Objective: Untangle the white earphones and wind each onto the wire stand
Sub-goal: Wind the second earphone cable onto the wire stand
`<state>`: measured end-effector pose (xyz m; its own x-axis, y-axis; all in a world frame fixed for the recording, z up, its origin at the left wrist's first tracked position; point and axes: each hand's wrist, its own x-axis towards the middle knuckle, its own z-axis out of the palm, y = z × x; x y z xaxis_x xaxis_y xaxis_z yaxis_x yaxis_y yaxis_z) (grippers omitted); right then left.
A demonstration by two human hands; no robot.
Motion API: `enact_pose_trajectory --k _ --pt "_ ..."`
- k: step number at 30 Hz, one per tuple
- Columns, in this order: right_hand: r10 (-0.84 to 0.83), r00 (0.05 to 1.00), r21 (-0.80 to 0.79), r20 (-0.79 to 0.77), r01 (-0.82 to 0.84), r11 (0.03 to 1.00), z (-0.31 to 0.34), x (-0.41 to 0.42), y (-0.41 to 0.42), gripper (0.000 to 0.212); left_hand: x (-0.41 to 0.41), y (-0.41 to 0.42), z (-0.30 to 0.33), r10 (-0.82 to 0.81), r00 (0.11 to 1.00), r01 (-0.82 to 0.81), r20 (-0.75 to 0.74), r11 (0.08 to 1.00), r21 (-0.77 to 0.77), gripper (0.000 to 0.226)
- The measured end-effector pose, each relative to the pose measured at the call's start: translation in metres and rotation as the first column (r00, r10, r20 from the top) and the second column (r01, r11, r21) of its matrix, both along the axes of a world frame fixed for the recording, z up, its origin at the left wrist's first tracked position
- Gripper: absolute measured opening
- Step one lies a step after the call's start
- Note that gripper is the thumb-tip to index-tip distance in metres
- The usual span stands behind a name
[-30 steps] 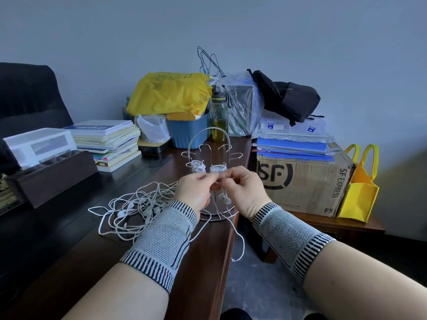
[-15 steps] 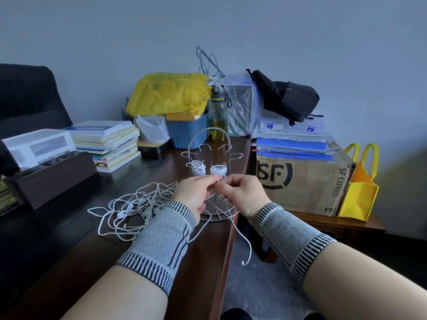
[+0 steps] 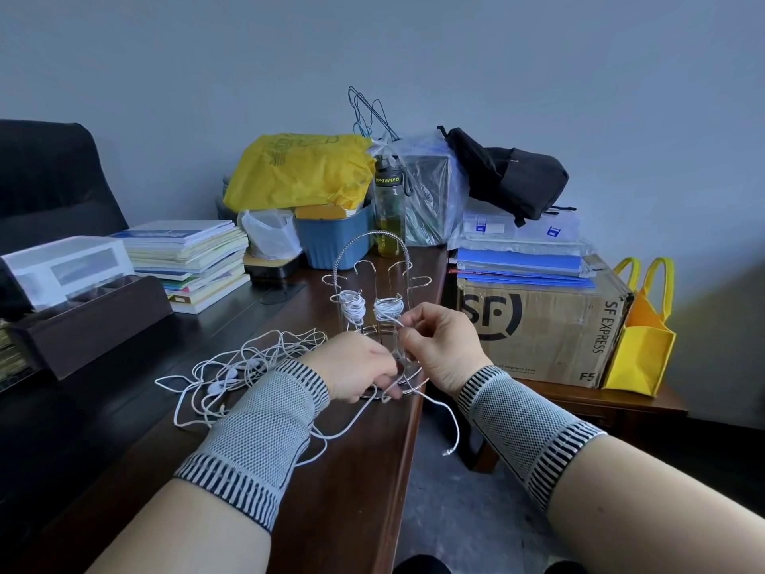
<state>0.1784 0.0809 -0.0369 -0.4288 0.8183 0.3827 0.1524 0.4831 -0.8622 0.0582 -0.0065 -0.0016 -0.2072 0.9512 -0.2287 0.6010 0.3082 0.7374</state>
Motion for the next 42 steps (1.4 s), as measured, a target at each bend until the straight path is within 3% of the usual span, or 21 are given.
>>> enact_pose_trajectory --k 3,5,8,10,12,16,19,23,27,31,35,42 --pt "-0.017 1.000 0.050 0.002 0.017 0.999 0.000 0.001 0.002 0.023 -0.001 -0.008 0.009 -0.219 0.968 0.215 -0.122 0.976 -0.046 0.026" --pt "-0.041 0.999 0.060 -0.001 0.041 0.997 -0.001 0.001 0.004 0.026 -0.003 -0.011 0.013 -0.239 0.963 0.245 -0.126 0.969 0.042 0.025" --pt "-0.054 0.998 0.072 -0.023 0.056 0.996 -0.002 0.002 0.005 0.030 -0.007 -0.010 0.016 -0.100 0.993 0.079 0.069 0.963 0.258 0.021" --pt "-0.017 0.999 0.068 -0.033 0.019 0.997 -0.001 0.003 0.005 0.032 -0.011 -0.007 0.013 -0.011 0.957 -0.092 0.290 0.936 0.339 0.022" --pt "0.026 0.999 0.027 -0.023 -0.025 0.999 0.001 0.002 0.003 0.033 -0.011 -0.005 0.011 0.028 0.909 -0.194 0.415 0.911 0.365 0.025" --pt "0.063 0.995 -0.115 -0.076 -0.071 0.991 0.006 0.001 -0.002 0.024 -0.005 -0.002 0.011 0.048 0.890 -0.259 0.454 0.873 0.414 0.025" --pt "0.056 0.985 -0.209 -0.163 -0.090 0.974 0.005 0.001 0.000 0.029 -0.003 0.003 0.010 0.070 0.886 -0.300 0.458 0.841 0.450 0.026" --pt "0.037 0.961 -0.313 -0.275 -0.126 0.941 0.000 0.001 0.003 0.021 -0.003 0.008 0.013 0.142 0.822 -0.447 0.551 0.760 0.471 0.024" --pt "-0.007 0.886 -0.467 -0.463 -0.237 0.852 0.001 0.000 0.002 0.013 -0.002 0.012 0.011 0.262 0.866 -0.467 0.427 0.729 0.501 0.025" --pt "-0.112 0.827 -0.588 -0.551 -0.290 0.755 0.003 -0.003 0.004 0.013 0.003 0.014 0.005 0.373 0.885 -0.465 0.277 0.705 0.535 0.029" --pt "-0.185 0.824 -0.636 -0.536 -0.250 0.730 0.008 -0.009 0.007 0.015 0.009 0.019 -0.005 0.449 0.874 -0.468 0.186 0.677 0.568 0.038" --pt "-0.220 0.896 -0.582 -0.386 -0.052 0.812 0.015 -0.015 0.016 0.022 0.015 0.027 -0.014 0.511 0.853 -0.480 0.105 0.690 0.542 0.048"
